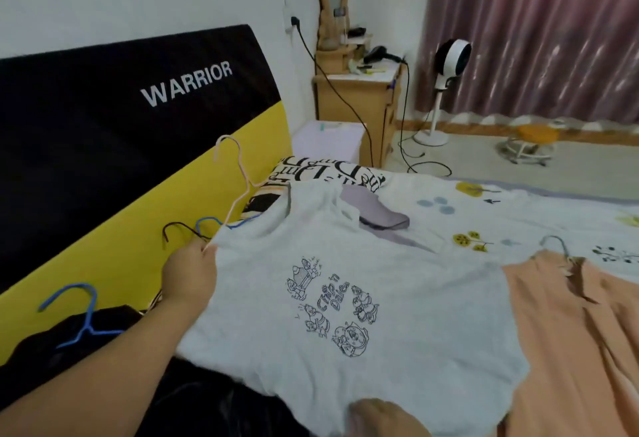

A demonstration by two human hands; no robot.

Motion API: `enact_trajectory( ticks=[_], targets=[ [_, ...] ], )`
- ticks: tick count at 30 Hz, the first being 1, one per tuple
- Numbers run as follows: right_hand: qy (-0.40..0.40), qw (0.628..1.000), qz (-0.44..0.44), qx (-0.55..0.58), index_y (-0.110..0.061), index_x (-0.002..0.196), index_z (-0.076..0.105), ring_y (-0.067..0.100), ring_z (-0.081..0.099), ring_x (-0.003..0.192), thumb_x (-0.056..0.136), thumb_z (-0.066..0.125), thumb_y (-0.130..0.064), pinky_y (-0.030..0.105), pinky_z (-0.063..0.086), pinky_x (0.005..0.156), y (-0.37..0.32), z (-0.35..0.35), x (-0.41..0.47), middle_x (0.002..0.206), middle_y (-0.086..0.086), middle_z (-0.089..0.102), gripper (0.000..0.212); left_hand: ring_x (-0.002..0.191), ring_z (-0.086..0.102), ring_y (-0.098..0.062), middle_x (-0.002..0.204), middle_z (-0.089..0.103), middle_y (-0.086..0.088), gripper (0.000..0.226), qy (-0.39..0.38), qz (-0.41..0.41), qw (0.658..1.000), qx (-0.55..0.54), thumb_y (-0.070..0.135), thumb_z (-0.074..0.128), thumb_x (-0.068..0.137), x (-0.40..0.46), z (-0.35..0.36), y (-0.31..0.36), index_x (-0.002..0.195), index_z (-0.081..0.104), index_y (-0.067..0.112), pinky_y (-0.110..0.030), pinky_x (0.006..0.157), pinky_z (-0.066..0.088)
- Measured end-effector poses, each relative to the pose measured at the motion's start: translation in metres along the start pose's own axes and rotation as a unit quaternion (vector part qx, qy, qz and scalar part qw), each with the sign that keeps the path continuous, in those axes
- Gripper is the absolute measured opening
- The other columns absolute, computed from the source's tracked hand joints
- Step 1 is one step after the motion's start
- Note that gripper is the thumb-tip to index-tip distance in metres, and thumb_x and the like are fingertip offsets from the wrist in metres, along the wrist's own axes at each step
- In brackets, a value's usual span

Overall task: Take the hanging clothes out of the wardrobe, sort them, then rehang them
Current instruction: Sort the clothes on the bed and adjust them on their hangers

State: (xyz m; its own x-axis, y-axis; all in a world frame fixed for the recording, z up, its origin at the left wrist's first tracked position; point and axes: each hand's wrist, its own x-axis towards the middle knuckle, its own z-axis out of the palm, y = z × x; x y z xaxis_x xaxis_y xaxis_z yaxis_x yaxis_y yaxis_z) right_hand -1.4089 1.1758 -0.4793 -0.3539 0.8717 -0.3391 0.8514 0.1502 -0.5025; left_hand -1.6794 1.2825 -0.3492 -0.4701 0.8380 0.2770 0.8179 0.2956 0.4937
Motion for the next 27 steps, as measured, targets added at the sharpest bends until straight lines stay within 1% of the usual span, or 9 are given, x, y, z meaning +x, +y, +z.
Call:
enact_trajectory(
  ticks=[5,7,10,13,15,16,18,22,27],
  targets=[
    [0.093,0.992,-0.058,-0.055,-0.028,0.1,0.063,0.01,0.065,0.091,0.065,0.03,-0.059,0.019,0.05,0.067,0.016,0.017,-0.006,0.099,-0.011,0.062,0.057,0.102,0.053,-0.05,0.108,0.056,-0.038,0.031,-0.06,-0.052,0.994,0.072,0.004,0.048,0.093,-0.012,0.017,-0.031,0.12,0.044,-0.01,-0.05,0.082,0.041],
    [0.071,0.994,-0.054,-0.064,-0.03,0.07,0.061,0.004,0.061,0.057,0.062,0.038,-0.057,0.018,0.036,0.039,0.024,0.025,-0.009,0.068,-0.015,0.056,0.036,0.112,0.046,-0.045,0.122,0.049,-0.031,0.043,-0.076,-0.013,0.988,0.134,0.01,0.055,0.09,-0.024,0.027,-0.039,0.128,0.042,-0.005,-0.05,0.091,0.038],
    [0.065,0.992,-0.067,-0.08,-0.029,0.056,0.056,0.006,0.054,0.043,0.059,0.04,-0.053,0.014,0.025,0.033,0.036,0.042,-0.011,0.054,-0.014,0.049,0.029,0.132,0.032,-0.035,0.144,0.035,-0.016,0.056,-0.076,0.11,0.974,0.181,0.022,0.058,0.089,-0.045,0.033,-0.04,0.14,0.039,0.009,-0.047,0.104,0.027],
    [0.031,0.996,-0.021,-0.077,-0.036,0.086,0.069,0.004,0.066,0.085,0.053,0.028,-0.061,0.032,0.056,0.058,0.019,0.014,-0.027,0.095,-0.014,0.067,0.058,0.141,0.022,-0.022,0.154,0.024,-0.001,0.048,-0.181,0.185,0.945,0.201,0.033,0.042,0.097,-0.058,0.04,-0.037,0.143,0.035,0.023,-0.038,0.113,0.016],
    [0.015,0.996,-0.034,-0.086,-0.029,0.129,0.051,0.008,0.04,0.13,0.051,0.015,-0.065,0.041,0.04,0.1,0.014,0.01,-0.033,0.139,-0.007,0.044,0.092,0.141,0.02,-0.017,0.153,0.024,0.001,0.045,-0.301,0.169,0.9,0.268,0.039,0.028,0.1,-0.062,0.039,-0.034,0.143,0.032,0.026,-0.033,0.115,0.018],
    [-0.044,0.995,-0.015,-0.086,-0.026,0.136,0.043,0.011,0.031,0.135,0.048,0.008,-0.065,0.038,0.033,0.106,0.008,0.004,-0.038,0.145,-0.004,0.037,0.102,0.14,0.021,-0.017,0.153,0.026,0.0,0.045,-0.349,0.149,0.876,0.296,0.041,0.024,0.1,-0.063,0.036,-0.031,0.143,0.03,0.026,-0.032,0.114,0.02],
    [-0.082,0.992,0.005,-0.094,-0.019,0.136,0.041,0.017,0.031,0.134,0.059,0.008,-0.066,0.036,0.031,0.105,-0.002,-0.007,-0.048,0.145,0.003,0.037,0.097,0.134,0.033,-0.021,0.145,0.037,-0.003,0.045,-0.376,0.139,0.857,0.323,0.042,0.024,0.1,-0.065,0.027,-0.021,0.139,0.036,0.024,-0.032,0.106,0.029],
    [-0.036,0.991,-0.007,-0.129,-0.009,0.124,0.048,0.028,0.04,0.122,0.098,0.034,-0.036,0.038,0.036,0.096,-0.015,-0.024,-0.067,0.129,0.014,0.047,0.04,0.115,0.05,-0.021,0.125,0.055,-0.003,0.035,-0.362,0.167,0.87,0.291,0.037,0.032,0.099,-0.079,0.006,0.007,0.119,0.054,0.019,-0.028,0.091,0.038],
    [-0.002,0.992,0.005,-0.129,-0.009,0.128,0.047,0.031,0.042,0.12,0.099,0.037,-0.034,0.04,0.038,0.095,-0.032,-0.047,-0.099,0.13,0.013,0.049,0.04,0.111,0.052,-0.017,0.121,0.06,0.0,0.028,-0.386,0.218,0.871,0.211,0.032,0.04,0.097,-0.12,-0.024,0.037,0.114,0.058,0.019,-0.024,0.085,0.039]
  ],
)
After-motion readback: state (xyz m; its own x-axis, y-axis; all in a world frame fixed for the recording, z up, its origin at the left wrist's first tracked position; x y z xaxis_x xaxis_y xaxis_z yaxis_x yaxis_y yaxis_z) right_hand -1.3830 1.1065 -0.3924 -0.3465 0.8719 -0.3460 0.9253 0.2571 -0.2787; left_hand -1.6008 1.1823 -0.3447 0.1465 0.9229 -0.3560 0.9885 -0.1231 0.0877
